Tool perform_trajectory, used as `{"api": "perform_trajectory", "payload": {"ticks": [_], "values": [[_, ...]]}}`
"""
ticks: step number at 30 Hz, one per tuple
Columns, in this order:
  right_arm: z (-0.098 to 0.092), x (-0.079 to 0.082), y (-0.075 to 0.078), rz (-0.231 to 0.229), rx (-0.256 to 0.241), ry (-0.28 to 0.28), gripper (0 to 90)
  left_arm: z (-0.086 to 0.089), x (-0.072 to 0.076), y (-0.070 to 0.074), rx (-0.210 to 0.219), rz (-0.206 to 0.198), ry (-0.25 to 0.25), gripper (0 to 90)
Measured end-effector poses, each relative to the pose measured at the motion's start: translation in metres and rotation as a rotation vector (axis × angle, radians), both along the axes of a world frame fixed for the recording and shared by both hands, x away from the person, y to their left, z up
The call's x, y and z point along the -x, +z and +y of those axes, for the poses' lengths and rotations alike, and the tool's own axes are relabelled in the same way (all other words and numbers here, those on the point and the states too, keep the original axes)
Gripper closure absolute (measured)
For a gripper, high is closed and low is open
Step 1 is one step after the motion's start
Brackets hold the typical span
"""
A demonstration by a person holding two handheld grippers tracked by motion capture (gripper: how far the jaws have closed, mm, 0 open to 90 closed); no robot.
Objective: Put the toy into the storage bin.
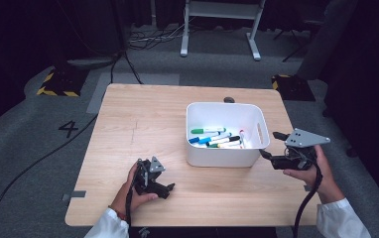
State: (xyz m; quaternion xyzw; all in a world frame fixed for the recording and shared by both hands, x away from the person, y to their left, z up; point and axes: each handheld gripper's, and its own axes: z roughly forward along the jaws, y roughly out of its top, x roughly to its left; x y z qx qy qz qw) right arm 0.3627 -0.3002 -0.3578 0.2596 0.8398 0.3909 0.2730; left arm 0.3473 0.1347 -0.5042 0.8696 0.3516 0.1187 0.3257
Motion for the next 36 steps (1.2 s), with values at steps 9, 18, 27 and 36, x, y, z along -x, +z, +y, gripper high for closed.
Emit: {"api": "perform_trajectory", "payload": {"ticks": [9,18,27,36], "values": [[-0.007,0.011,-0.024,0.006,0.026,-0.032,24.0,0.0,0.0,0.0,0.001,0.0,0.0,0.0],[-0.015,0.019,-0.05,0.035,0.056,-0.054,23.4,0.0,0.0,0.0,0.001,0.0,0.0,0.0],[-0.019,0.019,-0.077,0.072,0.106,-0.07,23.1,0.0,0.0,0.0,-0.001,-0.003,-0.002,0.0],[-0.026,0.022,-0.103,0.116,0.115,-0.091,21.6,0.0,-0.001,0.0,-0.002,-0.004,-0.003,0.0]]}}
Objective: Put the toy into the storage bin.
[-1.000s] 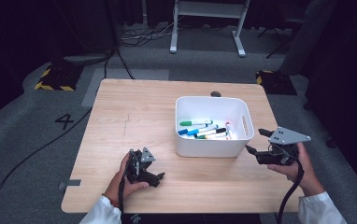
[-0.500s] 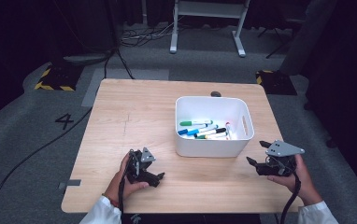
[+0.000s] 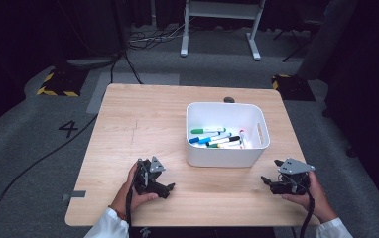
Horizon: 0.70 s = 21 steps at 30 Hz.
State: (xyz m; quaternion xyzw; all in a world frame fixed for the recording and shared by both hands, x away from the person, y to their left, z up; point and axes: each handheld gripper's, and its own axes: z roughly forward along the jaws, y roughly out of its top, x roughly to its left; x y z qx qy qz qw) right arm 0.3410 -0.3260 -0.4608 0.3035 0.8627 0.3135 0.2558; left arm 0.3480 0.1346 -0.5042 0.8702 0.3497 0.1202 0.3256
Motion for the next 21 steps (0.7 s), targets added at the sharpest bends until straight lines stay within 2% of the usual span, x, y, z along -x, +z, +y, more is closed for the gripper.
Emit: {"api": "perform_trajectory", "payload": {"ticks": [14,19,21], "values": [[-0.017,0.007,-0.032,0.072,-0.042,-0.035,19.7,0.0,0.0,0.0,0.001,0.001,0.0,0.0],[-0.025,0.01,-0.038,0.093,-0.113,-0.073,17.7,0.0,0.0,0.0,-0.001,0.0,0.0,0.0],[-0.031,0.01,-0.043,0.113,-0.183,-0.103,17.0,0.0,0.0,0.0,0.0,0.0,0.0,0.0]]}}
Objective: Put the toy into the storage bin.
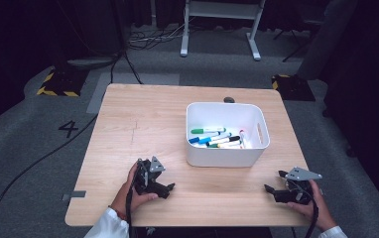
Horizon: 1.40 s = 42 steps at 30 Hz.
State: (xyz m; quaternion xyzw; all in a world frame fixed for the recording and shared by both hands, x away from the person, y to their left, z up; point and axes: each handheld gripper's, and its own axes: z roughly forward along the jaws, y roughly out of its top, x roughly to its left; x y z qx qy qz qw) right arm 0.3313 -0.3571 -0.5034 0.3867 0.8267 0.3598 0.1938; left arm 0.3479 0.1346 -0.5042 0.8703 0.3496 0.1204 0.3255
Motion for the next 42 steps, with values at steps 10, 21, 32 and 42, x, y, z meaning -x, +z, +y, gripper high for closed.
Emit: {"api": "perform_trajectory", "payload": {"ticks": [10,21,32,42], "values": [[-0.0078,-0.001,-0.0004,0.033,-0.019,-0.034,16.0,0.0,0.0,0.0,-0.001,0.0,0.0,0.0],[-0.0078,-0.0011,-0.0004,0.034,-0.019,-0.035,15.8,-0.0008,-0.0003,-0.0002,0.005,0.002,0.003,0.0],[-0.0078,-0.001,-0.0004,0.034,-0.019,-0.036,15.8,-0.0006,0.0015,0.0,0.003,0.004,0.014,0.4],[-0.0077,-0.001,-0.0005,0.033,-0.019,-0.037,15.8,-0.0006,0.0,-0.0001,0.002,0.001,0.004,0.0]]}}
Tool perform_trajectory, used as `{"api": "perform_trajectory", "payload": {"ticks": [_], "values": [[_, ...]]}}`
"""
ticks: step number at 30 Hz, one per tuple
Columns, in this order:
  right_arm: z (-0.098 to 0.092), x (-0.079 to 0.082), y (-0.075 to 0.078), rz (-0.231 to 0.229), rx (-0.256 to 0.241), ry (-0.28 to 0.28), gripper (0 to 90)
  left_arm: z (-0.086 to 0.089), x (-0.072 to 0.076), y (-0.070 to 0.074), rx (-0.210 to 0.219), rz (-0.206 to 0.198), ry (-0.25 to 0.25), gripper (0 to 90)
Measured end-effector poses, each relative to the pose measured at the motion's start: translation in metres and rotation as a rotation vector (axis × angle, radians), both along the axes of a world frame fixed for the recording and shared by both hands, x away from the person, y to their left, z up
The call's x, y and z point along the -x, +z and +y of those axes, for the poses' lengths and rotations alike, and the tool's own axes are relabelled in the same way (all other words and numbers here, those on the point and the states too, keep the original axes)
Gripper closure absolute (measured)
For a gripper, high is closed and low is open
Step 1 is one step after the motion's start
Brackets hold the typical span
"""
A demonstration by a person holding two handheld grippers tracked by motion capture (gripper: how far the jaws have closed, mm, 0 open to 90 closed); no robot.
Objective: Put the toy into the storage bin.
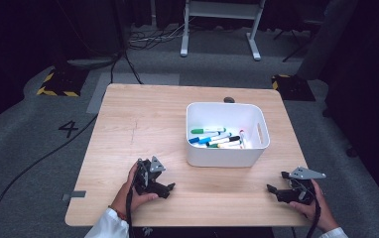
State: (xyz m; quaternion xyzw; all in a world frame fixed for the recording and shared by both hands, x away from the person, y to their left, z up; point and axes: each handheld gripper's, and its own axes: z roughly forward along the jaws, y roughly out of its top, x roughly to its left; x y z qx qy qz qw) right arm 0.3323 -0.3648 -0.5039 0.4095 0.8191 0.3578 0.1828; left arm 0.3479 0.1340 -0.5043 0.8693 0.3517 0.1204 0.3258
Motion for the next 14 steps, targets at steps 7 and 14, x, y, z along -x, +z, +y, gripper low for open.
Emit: {"api": "perform_trajectory", "payload": {"ticks": [7,14], "values": [[-0.0001,0.0,0.0001,0.001,0.0,0.001,15.8,-0.0005,-0.0001,-0.0001,0.003,0.004,0.005,0.0],[-0.0008,-0.0001,0.0001,0.0,0.001,0.007,15.8,-0.0007,-0.001,0.0,0.003,0.004,0.003,0.0]]}}
